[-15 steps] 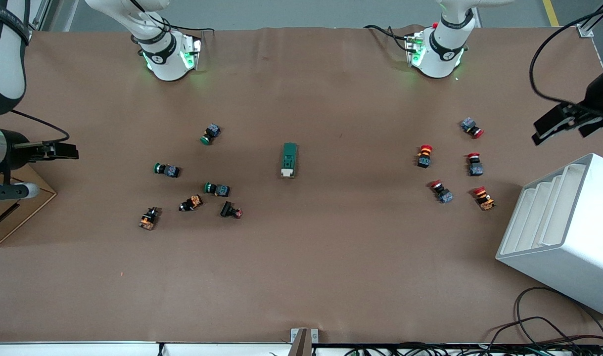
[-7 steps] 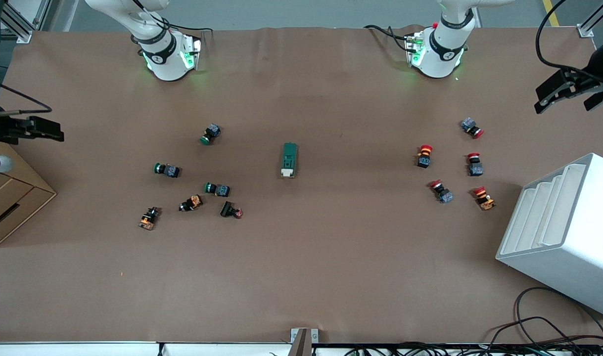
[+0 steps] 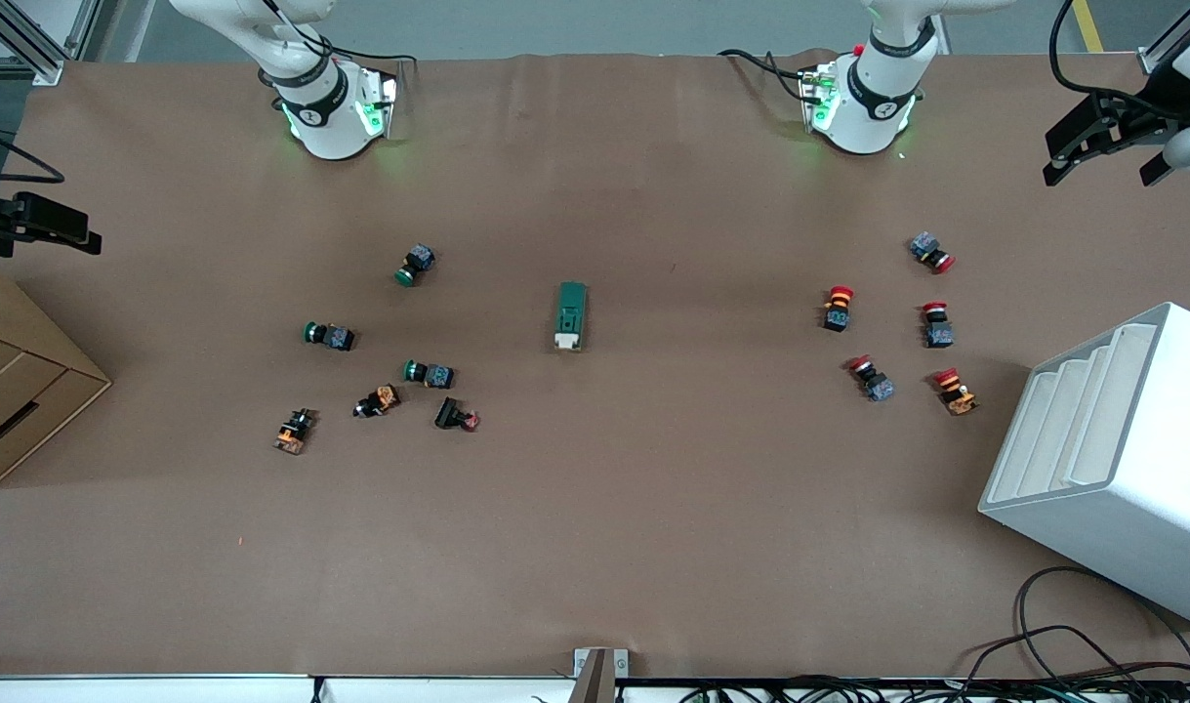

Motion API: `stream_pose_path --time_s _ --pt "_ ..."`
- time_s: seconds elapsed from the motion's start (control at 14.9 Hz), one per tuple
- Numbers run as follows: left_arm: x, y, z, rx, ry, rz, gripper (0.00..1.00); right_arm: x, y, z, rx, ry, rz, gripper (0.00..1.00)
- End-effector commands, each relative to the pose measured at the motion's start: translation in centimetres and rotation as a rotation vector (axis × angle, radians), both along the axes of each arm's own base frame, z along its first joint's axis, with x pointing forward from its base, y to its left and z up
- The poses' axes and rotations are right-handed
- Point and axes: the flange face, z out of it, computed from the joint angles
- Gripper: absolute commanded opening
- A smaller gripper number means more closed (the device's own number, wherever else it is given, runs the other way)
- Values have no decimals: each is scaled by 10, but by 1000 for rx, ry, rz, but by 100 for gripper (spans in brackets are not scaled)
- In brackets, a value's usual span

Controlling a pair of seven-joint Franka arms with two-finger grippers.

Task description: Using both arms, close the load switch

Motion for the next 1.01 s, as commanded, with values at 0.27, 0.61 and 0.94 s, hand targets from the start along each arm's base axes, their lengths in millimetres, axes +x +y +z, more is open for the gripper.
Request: stream_pose_path --time_s 0.27,0.61,0.94 --pt "-6 -10 2 -33 -15 52 100 -28 19 4 1 -28 -63 100" --pt "9 -12 -3 -32 -3 44 100 -46 20 23 -9 -31 -57 100" --pt "24 -8 0 -28 -13 55 100 -60 19 38 -9 -46 -56 100"
